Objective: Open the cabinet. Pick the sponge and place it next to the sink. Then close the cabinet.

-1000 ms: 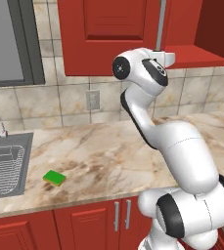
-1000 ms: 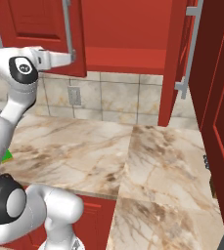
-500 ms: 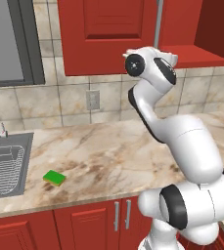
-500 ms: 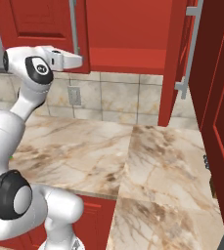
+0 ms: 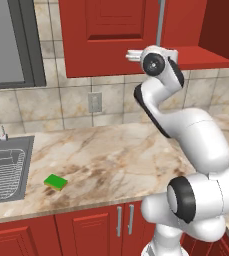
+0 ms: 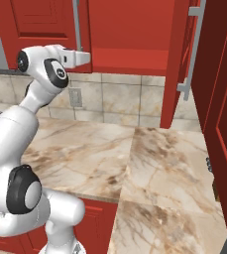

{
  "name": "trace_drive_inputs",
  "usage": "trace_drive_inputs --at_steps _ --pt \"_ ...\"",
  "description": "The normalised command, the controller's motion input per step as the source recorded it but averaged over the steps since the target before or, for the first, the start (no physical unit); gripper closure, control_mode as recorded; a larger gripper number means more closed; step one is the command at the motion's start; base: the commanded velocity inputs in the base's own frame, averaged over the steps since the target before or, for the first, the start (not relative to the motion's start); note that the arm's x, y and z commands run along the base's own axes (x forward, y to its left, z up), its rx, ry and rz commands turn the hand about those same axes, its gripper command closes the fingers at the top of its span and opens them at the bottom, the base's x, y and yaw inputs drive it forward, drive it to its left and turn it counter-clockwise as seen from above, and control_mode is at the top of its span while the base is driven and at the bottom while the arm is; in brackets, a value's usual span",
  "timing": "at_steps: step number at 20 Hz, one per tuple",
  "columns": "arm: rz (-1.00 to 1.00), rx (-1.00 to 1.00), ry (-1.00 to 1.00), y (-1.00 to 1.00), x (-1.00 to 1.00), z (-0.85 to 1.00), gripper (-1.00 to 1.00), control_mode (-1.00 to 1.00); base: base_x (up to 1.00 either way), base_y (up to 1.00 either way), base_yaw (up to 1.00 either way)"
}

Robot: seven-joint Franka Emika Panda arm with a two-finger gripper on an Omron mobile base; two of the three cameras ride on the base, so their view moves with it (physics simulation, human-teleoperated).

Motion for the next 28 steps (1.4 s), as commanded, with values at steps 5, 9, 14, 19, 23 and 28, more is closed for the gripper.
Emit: trace_drive_inputs --at_steps 5,9,14,19,23,28 --pt "0.17 0.0 0.01 -0.01 0.25 0.0 -1.0 -1.0 0.0 0.0 0.0" --pt "0.1 0.0 0.0 0.0 -0.57 0.15 -1.0 -1.0 0.0 0.0 0.0" --pt "0.09 0.01 0.0 0.0 -0.91 0.23 -1.0 -1.0 0.0 0.0 0.0" --pt "0.07 0.01 0.03 -0.01 -0.86 0.31 -1.0 -1.0 0.0 0.0 0.0" --pt "0.02 0.0 0.19 -0.08 -0.73 0.3 -1.0 -1.0 0.0 0.0 0.0" --pt "0.0 0.0 0.25 -0.05 -0.76 0.17 -1.0 -1.0 0.0 0.0 0.0"
